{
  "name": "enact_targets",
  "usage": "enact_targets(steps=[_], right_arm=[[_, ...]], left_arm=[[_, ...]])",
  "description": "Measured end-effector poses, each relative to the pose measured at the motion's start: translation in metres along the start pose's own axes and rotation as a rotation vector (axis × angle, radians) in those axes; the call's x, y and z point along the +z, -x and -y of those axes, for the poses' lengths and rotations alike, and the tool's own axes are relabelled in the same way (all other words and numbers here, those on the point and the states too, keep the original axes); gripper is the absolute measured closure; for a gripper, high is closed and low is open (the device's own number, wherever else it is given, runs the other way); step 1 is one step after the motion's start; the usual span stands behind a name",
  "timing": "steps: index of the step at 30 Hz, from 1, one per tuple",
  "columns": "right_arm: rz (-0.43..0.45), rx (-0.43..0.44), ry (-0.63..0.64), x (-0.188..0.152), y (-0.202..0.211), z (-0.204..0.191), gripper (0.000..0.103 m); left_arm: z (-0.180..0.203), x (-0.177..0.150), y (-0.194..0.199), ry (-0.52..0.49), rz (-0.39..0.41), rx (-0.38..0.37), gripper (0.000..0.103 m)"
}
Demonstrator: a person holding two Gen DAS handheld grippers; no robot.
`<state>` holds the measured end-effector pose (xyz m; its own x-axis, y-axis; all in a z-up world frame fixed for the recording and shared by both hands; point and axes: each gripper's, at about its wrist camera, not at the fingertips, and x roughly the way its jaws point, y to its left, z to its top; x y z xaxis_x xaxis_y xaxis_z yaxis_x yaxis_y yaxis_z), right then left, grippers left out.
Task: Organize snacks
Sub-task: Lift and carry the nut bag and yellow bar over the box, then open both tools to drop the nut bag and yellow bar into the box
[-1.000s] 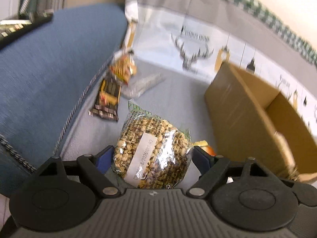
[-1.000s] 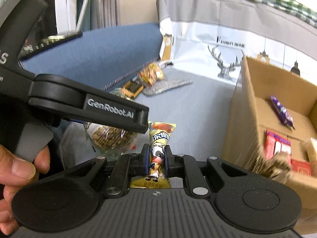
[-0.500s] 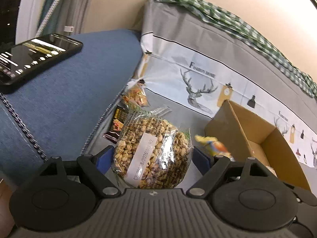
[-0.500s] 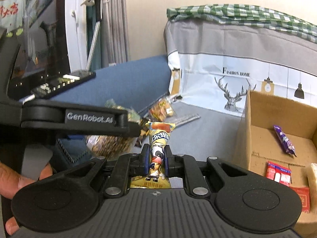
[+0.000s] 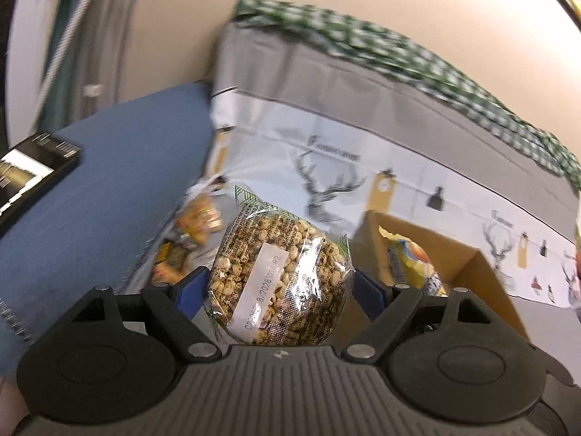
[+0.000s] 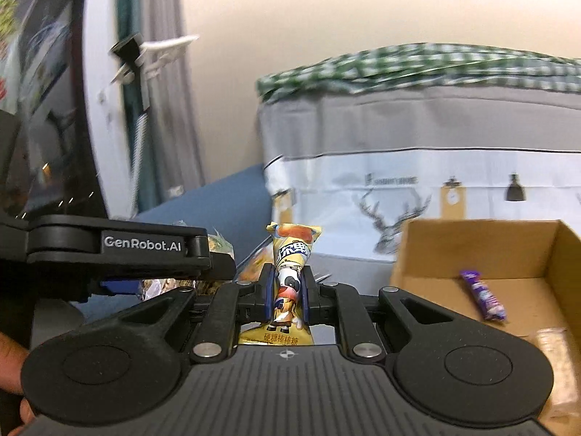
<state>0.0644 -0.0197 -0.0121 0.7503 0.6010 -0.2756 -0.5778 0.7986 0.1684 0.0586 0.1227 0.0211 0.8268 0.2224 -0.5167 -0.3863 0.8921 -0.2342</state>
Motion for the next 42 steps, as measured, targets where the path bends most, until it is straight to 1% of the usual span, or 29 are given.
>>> enact_targets(steps=[2, 6, 13, 17, 22, 24, 27, 29, 31, 36, 39, 40, 41, 42], right_arm=[[0.014, -0.04, -0.035, 0.006, 0.002, 0.014, 0.088], [0.03, -0.125, -0.108, 0.015, 0.008, 0.047, 0.088], [0.034, -0.242, -0.211, 0.013, 0.016, 0.096, 0.088], [0.056, -0.279, -0.244, 0.011, 0.025, 0.113, 0.088], [0.068, -0.309, -0.274, 0.009, 0.032, 0.13, 0.088], [0.071, -0.314, -0.282, 0.008, 0.034, 0.134, 0.089], [0.057, -0.318, -0.288, 0.008, 0.034, 0.138, 0.083], [0.038, -0.346, -0.28, 0.007, 0.033, 0.137, 0.059], [0.032, -0.373, -0.273, 0.007, 0.032, 0.137, 0.055], [0.028, -0.378, -0.266, 0.005, 0.031, 0.138, 0.054], [0.023, -0.382, -0.252, 0.004, 0.03, 0.135, 0.054], [0.021, -0.384, -0.246, 0.004, 0.029, 0.134, 0.054], [0.019, -0.385, -0.239, 0.004, 0.028, 0.133, 0.054], [0.017, -0.388, -0.231, 0.003, 0.027, 0.132, 0.054]], left_arm=[[0.022, 0.005, -0.003, -0.024, 0.005, -0.023, 0.016], [0.057, 0.011, -0.011, -0.041, -0.002, -0.068, 0.016], [0.113, 0.01, -0.029, -0.103, -0.035, -0.138, 0.016], [0.139, 0.007, -0.039, -0.119, -0.047, -0.169, 0.016], [0.161, 0.007, -0.045, -0.137, -0.053, -0.196, 0.016], [0.166, 0.008, -0.046, -0.141, -0.055, -0.208, 0.016], [0.172, 0.008, -0.049, -0.159, -0.083, -0.217, 0.014], [0.174, 0.007, -0.048, -0.169, -0.08, -0.214, 0.014], [0.172, 0.005, -0.046, -0.169, -0.08, -0.213, 0.014], [0.163, 0.003, -0.042, -0.159, -0.081, -0.208, 0.014], [0.154, 0.002, -0.037, -0.159, -0.065, -0.198, 0.019], [0.15, 0.003, -0.034, -0.163, -0.056, -0.199, 0.025], [0.145, 0.003, -0.032, -0.168, -0.046, -0.203, 0.034], [0.14, 0.003, -0.029, -0.172, -0.038, -0.206, 0.037]])
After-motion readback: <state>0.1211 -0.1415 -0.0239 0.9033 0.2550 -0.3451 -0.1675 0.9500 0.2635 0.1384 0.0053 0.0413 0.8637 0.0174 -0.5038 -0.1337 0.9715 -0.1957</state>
